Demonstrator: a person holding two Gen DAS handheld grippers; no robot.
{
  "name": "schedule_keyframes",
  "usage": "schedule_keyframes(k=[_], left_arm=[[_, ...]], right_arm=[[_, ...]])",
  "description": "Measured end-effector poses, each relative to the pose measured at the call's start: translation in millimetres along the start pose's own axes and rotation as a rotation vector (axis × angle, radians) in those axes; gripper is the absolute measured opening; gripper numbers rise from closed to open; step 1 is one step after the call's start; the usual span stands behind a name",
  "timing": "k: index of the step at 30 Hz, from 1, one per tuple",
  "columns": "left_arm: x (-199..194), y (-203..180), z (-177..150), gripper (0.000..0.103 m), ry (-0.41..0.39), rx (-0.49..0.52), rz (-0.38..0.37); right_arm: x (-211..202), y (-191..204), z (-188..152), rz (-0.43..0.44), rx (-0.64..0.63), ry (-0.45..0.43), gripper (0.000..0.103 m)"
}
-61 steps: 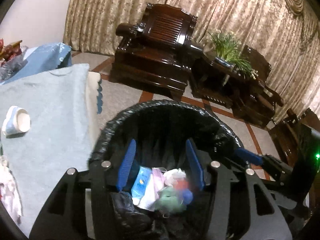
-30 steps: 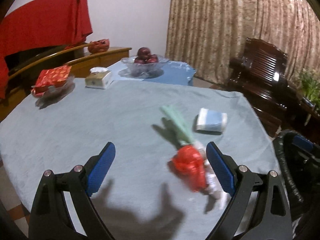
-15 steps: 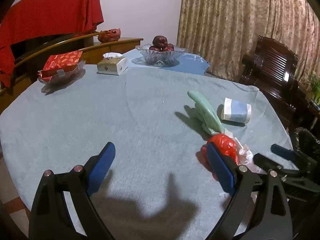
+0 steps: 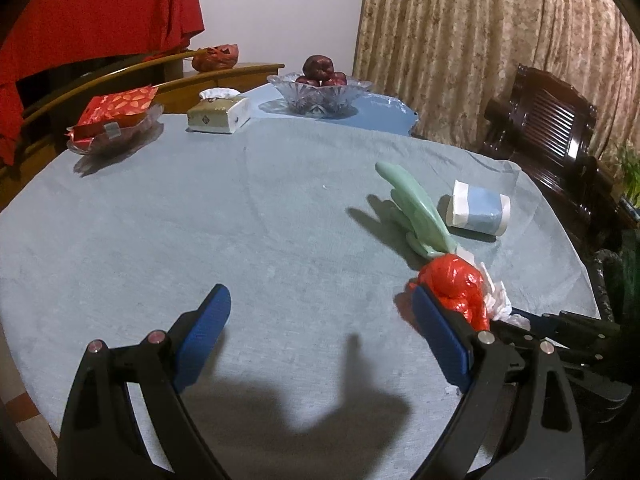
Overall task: Collect trash
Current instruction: 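Grasp the white plastic bag with the right gripper while the left grasps the red bag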
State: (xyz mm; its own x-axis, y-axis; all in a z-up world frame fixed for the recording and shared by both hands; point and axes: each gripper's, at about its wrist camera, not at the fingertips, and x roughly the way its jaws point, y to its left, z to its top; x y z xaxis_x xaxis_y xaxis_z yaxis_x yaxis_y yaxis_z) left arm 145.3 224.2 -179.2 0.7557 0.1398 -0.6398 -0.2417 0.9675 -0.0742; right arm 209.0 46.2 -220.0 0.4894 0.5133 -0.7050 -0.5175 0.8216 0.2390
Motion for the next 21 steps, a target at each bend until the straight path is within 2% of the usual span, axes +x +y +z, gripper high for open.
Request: schedule_keyframes(k=[5, 12, 21], left_arm=[[1, -12, 2, 0.09, -0.001, 0.014, -0.023], [2, -40, 1, 0.09, 0.002, 0.046, -0.069], [16, -74, -2, 0.09, 0.032, 0.077, -0.1]], right_arm=[[-13, -6, -1, -0.009, 0.011, -0.025, 0.02], [-38, -34, 3, -0.062, 0.05, -0.074, 0.02], [-44, -58, 1, -0.097, 0.079, -0.087, 0.02]])
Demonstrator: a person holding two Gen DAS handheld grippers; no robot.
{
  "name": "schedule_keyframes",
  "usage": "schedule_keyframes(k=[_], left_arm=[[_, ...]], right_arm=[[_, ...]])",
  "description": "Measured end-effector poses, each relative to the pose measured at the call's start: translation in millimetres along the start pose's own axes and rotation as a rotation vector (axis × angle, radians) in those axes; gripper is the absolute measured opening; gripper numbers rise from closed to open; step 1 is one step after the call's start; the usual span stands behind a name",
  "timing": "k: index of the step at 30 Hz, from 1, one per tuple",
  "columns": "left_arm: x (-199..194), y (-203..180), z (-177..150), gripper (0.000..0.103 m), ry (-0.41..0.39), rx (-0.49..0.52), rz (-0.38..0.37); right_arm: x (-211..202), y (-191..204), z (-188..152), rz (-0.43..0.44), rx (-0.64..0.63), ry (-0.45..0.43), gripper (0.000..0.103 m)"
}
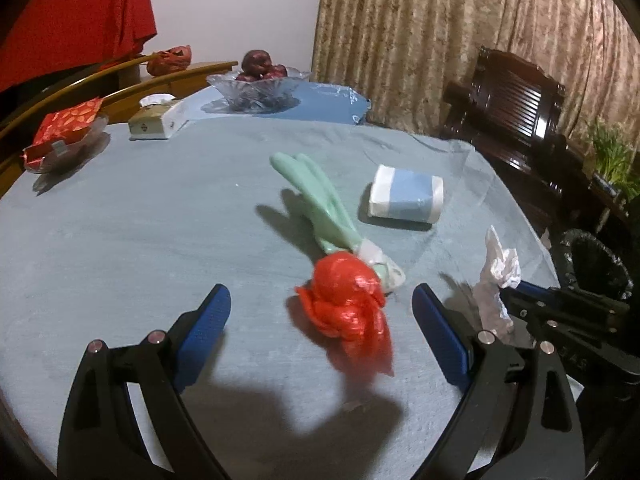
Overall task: Collect trash
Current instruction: 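Grasp the white plastic bag with the right gripper while the left grasps the red bag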
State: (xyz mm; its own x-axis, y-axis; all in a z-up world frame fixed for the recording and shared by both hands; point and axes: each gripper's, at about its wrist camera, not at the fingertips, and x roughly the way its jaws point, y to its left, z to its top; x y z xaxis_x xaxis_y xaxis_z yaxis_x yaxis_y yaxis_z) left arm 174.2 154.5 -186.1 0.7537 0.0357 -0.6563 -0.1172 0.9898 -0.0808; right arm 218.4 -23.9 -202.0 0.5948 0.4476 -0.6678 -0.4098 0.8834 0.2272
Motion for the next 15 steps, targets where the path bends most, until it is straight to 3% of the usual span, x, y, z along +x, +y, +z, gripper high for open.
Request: schedule_keyframes(k=[4, 7, 9, 11, 13, 15], left_arm=[[12, -7, -1, 0.088, 0.016, -0.002, -0.008], [23, -10, -3, 0.075, 0.05, 0.0, -0.018], [28, -10, -5, 0.072, 0.069, -0.011, -0.027], [33, -9, -8, 0.064, 0.089, -0.023, -0.029], [38, -5, -11, 0.041, 0.117, -0.041, -0.051], [36, -3, -12, 0.037, 0.118, -0.057, -0.061]], right_arm=[[0, -1, -1, 0.0, 0.001, 0.0, 0.02], [0, -3, -1, 0.0, 0.006, -0.001, 0.02], [-1, -5, -1, -0.001, 0.009, -0.002, 0.02], [-2, -7, -2, -0.002, 0.009, -0.003, 0.02], [-2, -6, -2, -0.002, 0.01, -0.002, 0.02], [-2, -6, -2, -0.001, 0.008, -0.003, 0.02]])
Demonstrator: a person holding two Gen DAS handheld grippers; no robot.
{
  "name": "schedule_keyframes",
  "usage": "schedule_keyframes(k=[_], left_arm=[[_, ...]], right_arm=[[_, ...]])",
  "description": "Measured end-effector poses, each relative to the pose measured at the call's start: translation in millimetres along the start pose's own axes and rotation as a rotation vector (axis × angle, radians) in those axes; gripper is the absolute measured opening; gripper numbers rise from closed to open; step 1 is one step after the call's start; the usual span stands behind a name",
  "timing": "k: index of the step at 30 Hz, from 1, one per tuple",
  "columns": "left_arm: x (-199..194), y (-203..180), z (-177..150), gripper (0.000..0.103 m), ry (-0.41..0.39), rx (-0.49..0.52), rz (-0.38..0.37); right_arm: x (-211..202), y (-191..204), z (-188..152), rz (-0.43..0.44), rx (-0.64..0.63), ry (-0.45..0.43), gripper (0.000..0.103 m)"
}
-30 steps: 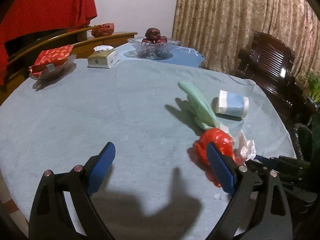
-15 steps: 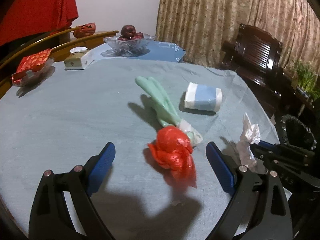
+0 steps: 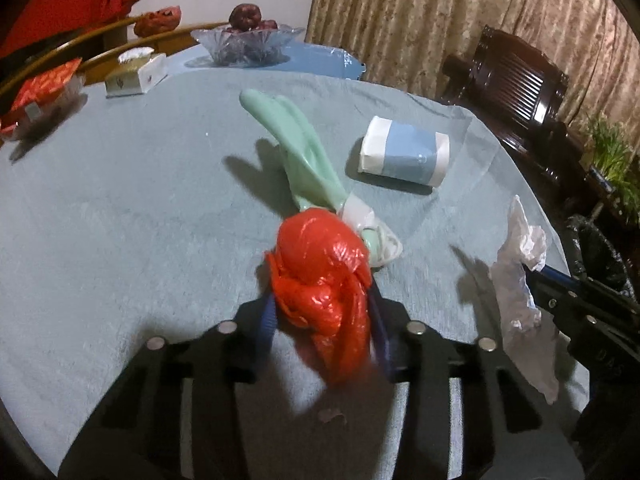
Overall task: Collect trash
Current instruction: 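Grasp the white plastic bag with the right gripper while the left grasps the red bag, then carry the white and red bags over the black bin and open both grippers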
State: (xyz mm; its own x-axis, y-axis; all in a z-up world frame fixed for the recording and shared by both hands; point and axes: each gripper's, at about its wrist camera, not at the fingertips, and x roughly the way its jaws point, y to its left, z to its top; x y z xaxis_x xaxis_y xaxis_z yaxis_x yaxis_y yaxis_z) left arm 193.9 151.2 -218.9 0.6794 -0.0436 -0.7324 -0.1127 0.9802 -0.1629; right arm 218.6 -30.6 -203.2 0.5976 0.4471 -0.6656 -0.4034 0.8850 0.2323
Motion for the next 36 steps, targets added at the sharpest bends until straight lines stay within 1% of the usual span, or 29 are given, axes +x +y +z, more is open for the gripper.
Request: schedule_keyframes(k=[4, 13, 16, 25, 30, 36], left_arm=[[-10, 6, 0, 0.033, -0.018, -0.014, 0.015], [-52, 11, 9, 0.033, -0.092, -0.003, 0.03], [-61, 7, 12, 0.033, -0.104, 0.006, 0.026], [-85, -20, 21, 0.032, -0.15, 0.046, -0.011], [-94, -48, 22, 0.032, -0.166, 0.083, -0.051], [-97, -86, 20, 0.032, -0.166, 0.129, -0.116]], right_arm=[[-2, 3, 0, 0.0, -0.004, -0.006, 0.02], [-17, 13, 5, 0.013, -0.02, -0.037, 0.02], [-24, 16, 8, 0.017, -0.025, -0.049, 0.02], [-63, 13, 18, 0.012, -0.025, -0.113, 0.02], [-90, -1, 18, -0.008, -0.005, -0.145, 0.02], [-125, -30, 12, -0.06, 0.028, -0.18, 0.02]])
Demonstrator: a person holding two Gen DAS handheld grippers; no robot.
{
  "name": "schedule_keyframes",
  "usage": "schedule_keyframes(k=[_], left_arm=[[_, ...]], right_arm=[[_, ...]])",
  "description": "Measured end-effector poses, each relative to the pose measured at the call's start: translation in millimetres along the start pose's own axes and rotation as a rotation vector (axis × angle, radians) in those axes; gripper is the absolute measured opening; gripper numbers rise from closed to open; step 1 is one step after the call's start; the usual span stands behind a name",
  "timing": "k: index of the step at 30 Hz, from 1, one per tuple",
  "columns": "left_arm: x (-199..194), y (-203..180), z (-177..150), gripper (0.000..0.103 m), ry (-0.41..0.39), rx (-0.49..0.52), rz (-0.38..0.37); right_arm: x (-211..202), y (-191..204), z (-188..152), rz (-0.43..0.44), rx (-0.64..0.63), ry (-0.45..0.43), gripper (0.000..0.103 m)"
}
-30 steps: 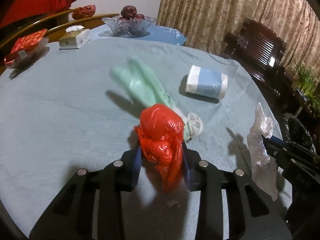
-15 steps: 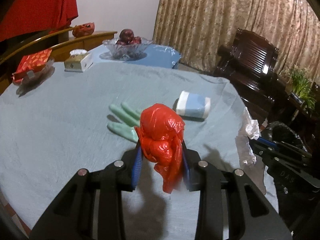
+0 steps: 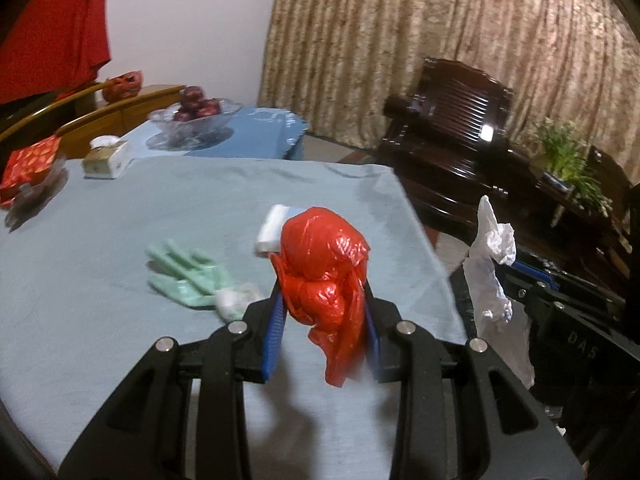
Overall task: Collect trash
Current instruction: 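Carry the white and red bags over the black bin and open both grippers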
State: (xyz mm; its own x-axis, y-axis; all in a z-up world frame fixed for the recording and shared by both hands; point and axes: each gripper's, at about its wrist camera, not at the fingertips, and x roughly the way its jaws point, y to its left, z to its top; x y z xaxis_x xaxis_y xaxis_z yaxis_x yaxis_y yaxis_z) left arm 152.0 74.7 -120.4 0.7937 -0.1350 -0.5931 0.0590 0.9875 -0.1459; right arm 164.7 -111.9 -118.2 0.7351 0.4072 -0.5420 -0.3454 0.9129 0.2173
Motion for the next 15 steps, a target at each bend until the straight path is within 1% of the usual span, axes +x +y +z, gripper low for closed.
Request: schedule_keyframes(k=[7, 15], left_arm=[[7, -57, 2, 0.032, 0.006, 0.061, -0.103], [23, -120, 2, 0.032, 0.014, 0.138, -0.215]], right_arm=[[-36, -44, -5, -0.087, 0.05, -0.03, 0.02], [-72, -106, -23, -0.21, 0.117, -0.037, 0.02]])
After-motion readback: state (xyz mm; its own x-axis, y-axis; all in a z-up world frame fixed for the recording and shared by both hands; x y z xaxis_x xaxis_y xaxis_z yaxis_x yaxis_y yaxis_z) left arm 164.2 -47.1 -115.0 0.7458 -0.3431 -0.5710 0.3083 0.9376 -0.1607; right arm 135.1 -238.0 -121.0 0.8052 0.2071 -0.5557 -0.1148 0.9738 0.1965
